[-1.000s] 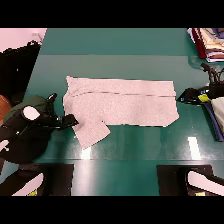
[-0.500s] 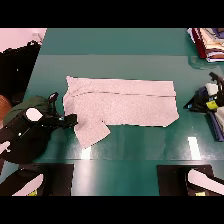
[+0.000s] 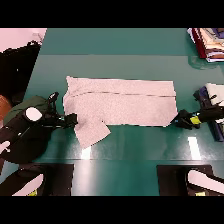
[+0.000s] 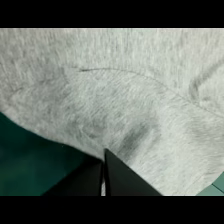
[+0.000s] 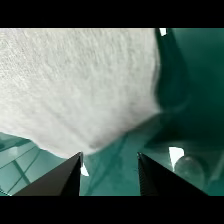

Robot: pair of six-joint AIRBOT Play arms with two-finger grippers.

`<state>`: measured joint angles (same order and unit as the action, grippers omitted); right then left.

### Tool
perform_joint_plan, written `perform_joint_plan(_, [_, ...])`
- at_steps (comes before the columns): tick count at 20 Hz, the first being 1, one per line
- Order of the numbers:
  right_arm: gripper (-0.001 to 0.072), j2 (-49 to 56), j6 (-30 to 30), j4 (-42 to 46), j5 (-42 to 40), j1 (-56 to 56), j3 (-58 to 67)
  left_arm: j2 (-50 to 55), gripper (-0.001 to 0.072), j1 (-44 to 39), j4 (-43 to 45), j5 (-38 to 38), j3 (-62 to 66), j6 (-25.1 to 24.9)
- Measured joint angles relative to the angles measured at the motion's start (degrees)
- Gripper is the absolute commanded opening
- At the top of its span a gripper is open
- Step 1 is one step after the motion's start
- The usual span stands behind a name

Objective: Fold the shirts.

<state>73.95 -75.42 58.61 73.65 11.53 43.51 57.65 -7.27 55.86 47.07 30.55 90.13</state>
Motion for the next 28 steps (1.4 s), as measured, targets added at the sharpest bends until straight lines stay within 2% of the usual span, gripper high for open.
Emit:
perform_joint_plan(1, [0.0239, 0.3, 0.0, -0.7, -1.0, -1.1, -0.4, 0.0, 0.0029, 0.0, 0.0, 0.1, 0.0, 0.0])
perform_joint_plan(3, [0.0048, 0.6, 0.0, -0.6, -3.0, -2.8, -1.0, 0.0, 0.002, 0.0, 0.0, 0.5, 0.0, 0.0])
perform_joint_plan(4, [0.0016, 0.7, 0.1, -0.6, -3.7, -3.5, -1.2, -0.1, 0.0019, 0.0, 0.0, 1.0, 0.0, -0.1])
perform_joint_plan(9, [0.0016, -2.5, 0.1, 4.9, -3.0, -4.8, -1.6, -4.6, 0.0019, 0.0, 0.8, 7.5, 0.0, -0.1])
perform_joint_plan(16, [0.0015, -18.4, 0.0, 14.6, 7.4, -5.0, -1.6, -19.7, 0.002, 0.0, 2.2, 24.7, 0.0, 2.7])
perform_joint_plan(18, [0.0014, -22.5, -0.6, 15.2, 8.4, -5.2, -1.0, -22.2, 0.002, 0.0, 2.4, 26.6, 0.6, 4.4])
perform_joint_plan(22, [0.0015, -23.4, -1.7, 15.7, 8.4, -7.5, 3.9, -20.8, 0.002, 0.0, 3.9, 23.5, 4.1, 6.0])
perform_joint_plan(28, [0.0015, -9.2, -2.4, 16.0, 5.3, -11.5, 16.2, -7.5, 0.002, 1.2, 7.5, 12.9, 13.2, 5.7])
